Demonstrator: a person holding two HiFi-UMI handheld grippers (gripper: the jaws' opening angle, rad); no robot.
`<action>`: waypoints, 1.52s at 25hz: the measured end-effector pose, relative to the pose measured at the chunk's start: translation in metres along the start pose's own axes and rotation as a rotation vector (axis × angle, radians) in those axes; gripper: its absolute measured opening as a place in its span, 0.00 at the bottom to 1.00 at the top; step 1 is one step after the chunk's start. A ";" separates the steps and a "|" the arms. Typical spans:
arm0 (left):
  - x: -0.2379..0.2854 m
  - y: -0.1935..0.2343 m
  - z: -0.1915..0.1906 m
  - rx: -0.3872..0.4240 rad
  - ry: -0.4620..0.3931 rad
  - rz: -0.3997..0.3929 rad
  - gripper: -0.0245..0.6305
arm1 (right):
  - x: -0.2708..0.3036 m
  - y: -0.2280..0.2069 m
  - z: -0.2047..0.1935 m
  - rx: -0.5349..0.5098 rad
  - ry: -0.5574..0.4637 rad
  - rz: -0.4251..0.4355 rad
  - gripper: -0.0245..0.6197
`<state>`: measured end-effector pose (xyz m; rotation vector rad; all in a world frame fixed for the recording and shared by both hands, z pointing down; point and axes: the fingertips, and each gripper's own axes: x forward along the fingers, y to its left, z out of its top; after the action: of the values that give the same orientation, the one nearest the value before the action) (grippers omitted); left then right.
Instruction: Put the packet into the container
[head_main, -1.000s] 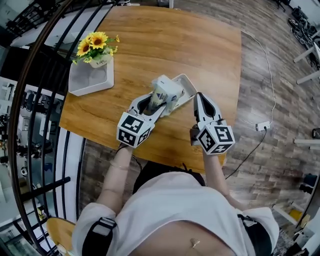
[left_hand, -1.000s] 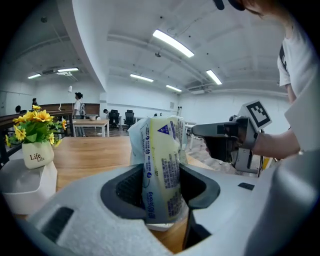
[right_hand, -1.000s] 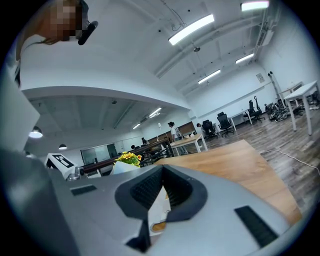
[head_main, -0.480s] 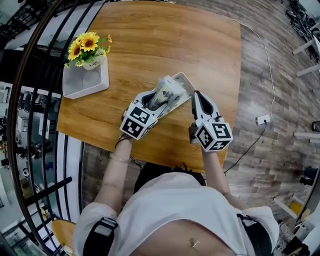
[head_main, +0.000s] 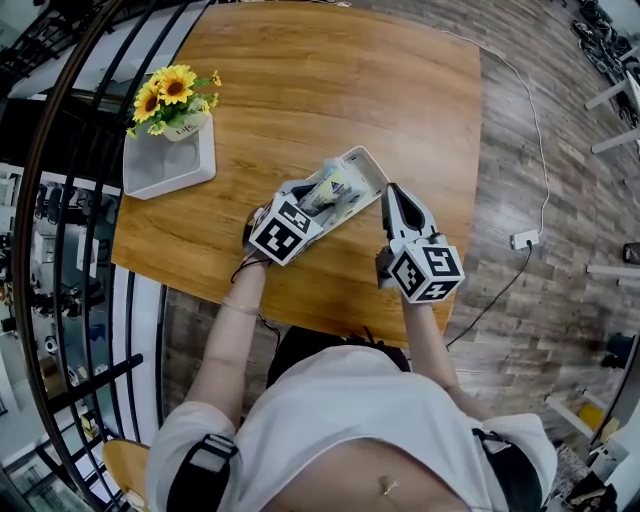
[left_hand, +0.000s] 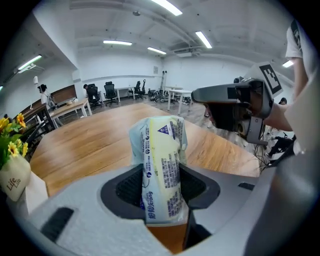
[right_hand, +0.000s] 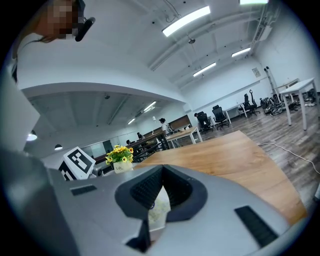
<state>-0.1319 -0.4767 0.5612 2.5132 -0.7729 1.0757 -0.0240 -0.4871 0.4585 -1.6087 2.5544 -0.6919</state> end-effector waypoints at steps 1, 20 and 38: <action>0.003 -0.001 -0.002 0.012 0.019 -0.009 0.34 | -0.001 -0.001 0.001 0.002 -0.001 -0.002 0.06; 0.049 -0.003 -0.013 0.112 0.219 -0.063 0.34 | -0.009 -0.024 0.000 0.039 -0.003 -0.044 0.06; 0.064 -0.002 -0.014 0.107 0.261 -0.059 0.37 | -0.009 -0.024 -0.001 0.048 0.001 -0.026 0.06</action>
<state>-0.1019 -0.4912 0.6170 2.3952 -0.5786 1.4218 0.0000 -0.4879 0.4670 -1.6305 2.5020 -0.7502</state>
